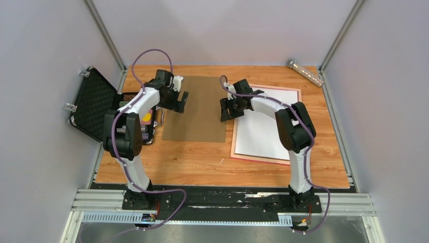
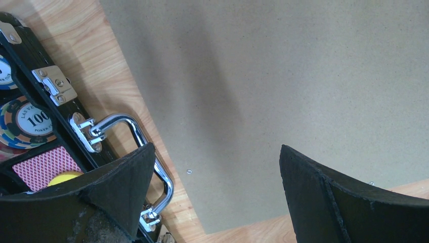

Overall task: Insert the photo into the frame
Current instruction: Move the photo frame to the center of the board.

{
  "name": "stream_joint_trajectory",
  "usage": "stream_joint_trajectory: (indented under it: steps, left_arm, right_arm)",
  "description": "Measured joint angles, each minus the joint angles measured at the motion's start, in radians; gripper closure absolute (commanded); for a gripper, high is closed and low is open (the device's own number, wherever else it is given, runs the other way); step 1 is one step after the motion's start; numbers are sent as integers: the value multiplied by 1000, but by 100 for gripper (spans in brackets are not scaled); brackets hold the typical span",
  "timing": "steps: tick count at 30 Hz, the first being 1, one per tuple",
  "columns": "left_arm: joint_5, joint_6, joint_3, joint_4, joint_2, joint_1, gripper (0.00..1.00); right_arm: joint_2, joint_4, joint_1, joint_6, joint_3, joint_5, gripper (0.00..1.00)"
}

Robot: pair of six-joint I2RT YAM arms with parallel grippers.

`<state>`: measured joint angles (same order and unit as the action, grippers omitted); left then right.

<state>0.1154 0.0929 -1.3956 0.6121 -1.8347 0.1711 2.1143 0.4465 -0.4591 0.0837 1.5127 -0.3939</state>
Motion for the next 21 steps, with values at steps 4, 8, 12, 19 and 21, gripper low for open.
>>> stream_joint_trajectory:
  steps: [4,8,12,19,21]
  left_arm:
    - [-11,0,-28,0,-35,-4,0]
    - [-19,0,-71,9,-80,-6,0]
    - [-30,0,-135,8,-140,-9,0]
    - [-42,-6,-228,17,-248,-23,0]
    - [-37,-12,-247,24,-275,-31,0]
  right_arm:
    - [-9,8,0,0,-7,23,42]
    - [-10,15,0,0,-3,29,42]
    - [-5,36,0,1,16,42,41]
    - [26,52,0,7,61,47,41]
    - [26,53,2,11,63,45,41]
